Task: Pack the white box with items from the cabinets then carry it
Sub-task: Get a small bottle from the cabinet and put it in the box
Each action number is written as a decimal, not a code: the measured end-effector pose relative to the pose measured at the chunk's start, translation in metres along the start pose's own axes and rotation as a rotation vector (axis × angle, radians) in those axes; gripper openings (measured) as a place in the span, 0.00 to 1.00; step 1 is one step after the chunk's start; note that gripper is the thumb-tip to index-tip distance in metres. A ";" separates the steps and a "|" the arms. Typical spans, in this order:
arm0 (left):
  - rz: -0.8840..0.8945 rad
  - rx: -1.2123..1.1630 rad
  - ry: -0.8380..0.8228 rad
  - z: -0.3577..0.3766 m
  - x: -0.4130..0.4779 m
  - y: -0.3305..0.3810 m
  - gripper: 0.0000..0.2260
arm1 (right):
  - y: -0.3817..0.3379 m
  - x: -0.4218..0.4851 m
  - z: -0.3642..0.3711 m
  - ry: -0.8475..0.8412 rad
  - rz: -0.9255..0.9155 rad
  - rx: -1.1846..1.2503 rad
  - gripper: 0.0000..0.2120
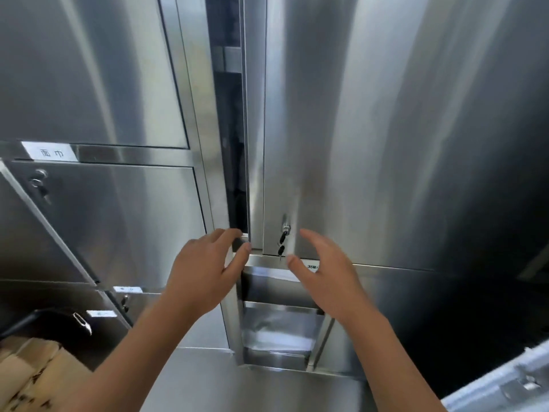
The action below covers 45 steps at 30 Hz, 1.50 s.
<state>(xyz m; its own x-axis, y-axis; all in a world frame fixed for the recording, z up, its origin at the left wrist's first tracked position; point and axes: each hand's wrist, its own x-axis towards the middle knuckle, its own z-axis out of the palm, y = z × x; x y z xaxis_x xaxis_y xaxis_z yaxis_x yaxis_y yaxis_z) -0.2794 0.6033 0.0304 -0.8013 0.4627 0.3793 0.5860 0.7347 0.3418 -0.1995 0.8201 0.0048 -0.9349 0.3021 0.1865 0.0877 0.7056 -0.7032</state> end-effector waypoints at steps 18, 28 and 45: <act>-0.116 0.098 0.023 0.006 0.037 -0.031 0.20 | -0.023 0.087 0.025 -0.101 -0.166 0.023 0.29; 0.007 0.073 0.043 -0.026 0.068 -0.071 0.24 | -0.061 0.104 0.035 -0.004 -0.146 0.042 0.30; 0.258 -0.159 0.023 -0.025 0.105 -0.075 0.24 | -0.085 0.096 0.019 0.238 -0.101 0.035 0.34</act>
<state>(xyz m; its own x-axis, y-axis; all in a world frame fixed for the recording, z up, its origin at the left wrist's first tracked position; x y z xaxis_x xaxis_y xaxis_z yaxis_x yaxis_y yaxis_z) -0.4045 0.5841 0.0658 -0.6220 0.6111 0.4895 0.7825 0.5068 0.3617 -0.3036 0.7772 0.0698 -0.8309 0.3763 0.4099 -0.0180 0.7181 -0.6957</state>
